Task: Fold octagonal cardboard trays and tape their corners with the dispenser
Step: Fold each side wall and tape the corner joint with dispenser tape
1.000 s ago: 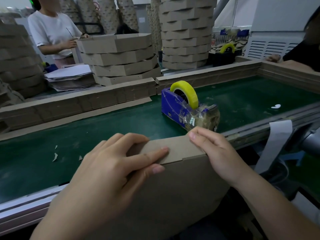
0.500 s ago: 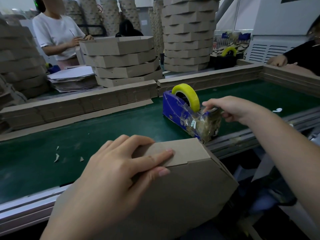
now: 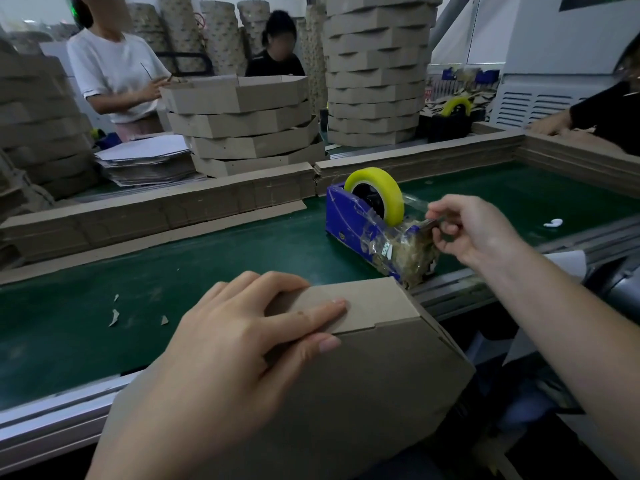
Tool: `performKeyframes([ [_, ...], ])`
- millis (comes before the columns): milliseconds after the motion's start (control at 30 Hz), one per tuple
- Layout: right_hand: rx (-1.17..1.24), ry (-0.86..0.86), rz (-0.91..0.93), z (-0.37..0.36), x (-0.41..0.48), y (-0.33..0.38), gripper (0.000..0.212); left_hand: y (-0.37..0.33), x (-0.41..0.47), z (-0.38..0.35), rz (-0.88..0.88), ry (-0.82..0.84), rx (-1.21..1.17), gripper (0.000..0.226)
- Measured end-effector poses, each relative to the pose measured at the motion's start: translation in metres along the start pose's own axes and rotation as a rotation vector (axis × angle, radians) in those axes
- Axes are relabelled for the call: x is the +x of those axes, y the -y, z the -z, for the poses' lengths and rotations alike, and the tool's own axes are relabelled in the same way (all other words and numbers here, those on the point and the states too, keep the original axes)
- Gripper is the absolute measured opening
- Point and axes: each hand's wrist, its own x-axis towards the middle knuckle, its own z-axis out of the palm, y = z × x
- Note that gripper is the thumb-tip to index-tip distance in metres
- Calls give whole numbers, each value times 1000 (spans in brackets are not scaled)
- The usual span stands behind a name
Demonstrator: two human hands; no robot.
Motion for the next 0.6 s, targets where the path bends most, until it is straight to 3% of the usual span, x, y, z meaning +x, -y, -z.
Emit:
performKeyframes([
  [133,268,-5,139,7,-6,-23,41,0,1,0,-3,-6,-3,37],
  [367,405,14,277,12,-19,-46,41,-2,2,-1,1,-3,-6,37],
  [433,134,-45,329,19,-24,-49,43,-2,3,-1,2,-3,-11,37],
  [533,-703,-200,455,36,-29,-48,28,-2,3,-2,-5,-5,-19,36],
  [600,-963,-287,519,44,-40,-41,20,-2,3,-2,-11,-12,-18,34],
])
